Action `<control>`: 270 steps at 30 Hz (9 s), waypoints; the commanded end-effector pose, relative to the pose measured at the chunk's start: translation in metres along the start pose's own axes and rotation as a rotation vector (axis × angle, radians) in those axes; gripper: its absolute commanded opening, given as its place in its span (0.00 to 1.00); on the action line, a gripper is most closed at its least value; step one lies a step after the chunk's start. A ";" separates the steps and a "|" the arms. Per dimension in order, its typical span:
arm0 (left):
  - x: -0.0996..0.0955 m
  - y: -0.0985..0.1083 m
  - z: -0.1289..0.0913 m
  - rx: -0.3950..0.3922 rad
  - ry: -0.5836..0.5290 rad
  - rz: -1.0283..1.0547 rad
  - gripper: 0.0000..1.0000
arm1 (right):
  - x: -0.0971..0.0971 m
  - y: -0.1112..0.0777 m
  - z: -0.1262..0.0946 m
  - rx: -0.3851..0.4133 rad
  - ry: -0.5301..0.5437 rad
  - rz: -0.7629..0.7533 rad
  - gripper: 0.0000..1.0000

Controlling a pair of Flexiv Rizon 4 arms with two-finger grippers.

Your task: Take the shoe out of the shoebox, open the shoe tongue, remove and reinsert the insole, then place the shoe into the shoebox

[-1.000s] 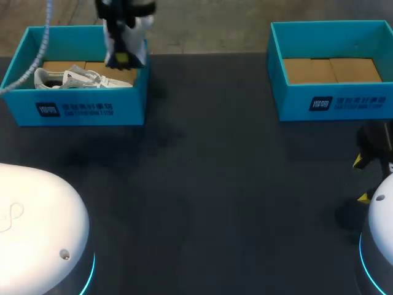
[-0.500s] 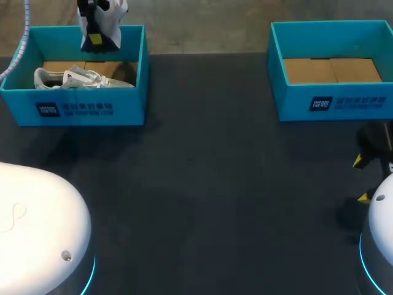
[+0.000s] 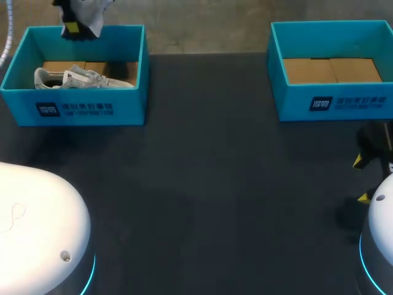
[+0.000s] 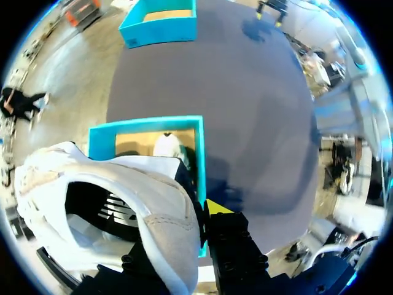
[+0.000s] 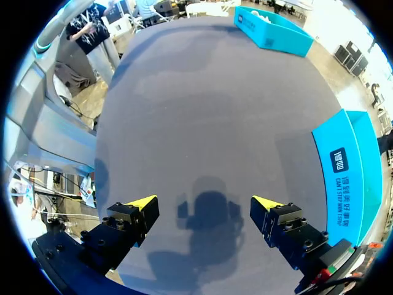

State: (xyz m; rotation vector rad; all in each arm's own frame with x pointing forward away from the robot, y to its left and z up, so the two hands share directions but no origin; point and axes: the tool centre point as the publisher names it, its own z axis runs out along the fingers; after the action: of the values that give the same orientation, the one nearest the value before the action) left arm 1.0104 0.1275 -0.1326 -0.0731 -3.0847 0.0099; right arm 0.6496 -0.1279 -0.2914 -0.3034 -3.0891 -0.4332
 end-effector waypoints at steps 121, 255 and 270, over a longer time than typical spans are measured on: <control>-0.178 0.188 0.129 -0.291 0.065 1.449 0.00 | 0.002 0.000 0.000 0.001 -0.003 0.000 1.00; -0.077 0.144 0.107 -0.091 -0.038 1.599 1.00 | 0.002 0.000 0.000 0.001 -0.003 0.000 1.00; -0.054 0.150 0.108 -0.056 -0.010 1.628 1.00 | 0.002 0.000 0.000 0.001 -0.003 0.000 1.00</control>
State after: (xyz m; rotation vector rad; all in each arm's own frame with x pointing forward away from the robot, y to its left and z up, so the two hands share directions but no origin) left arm 1.0709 0.2745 -0.2448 -2.3042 -2.0726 0.0246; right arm 0.6496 -0.1280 -0.2914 -0.3037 -3.0891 -0.4332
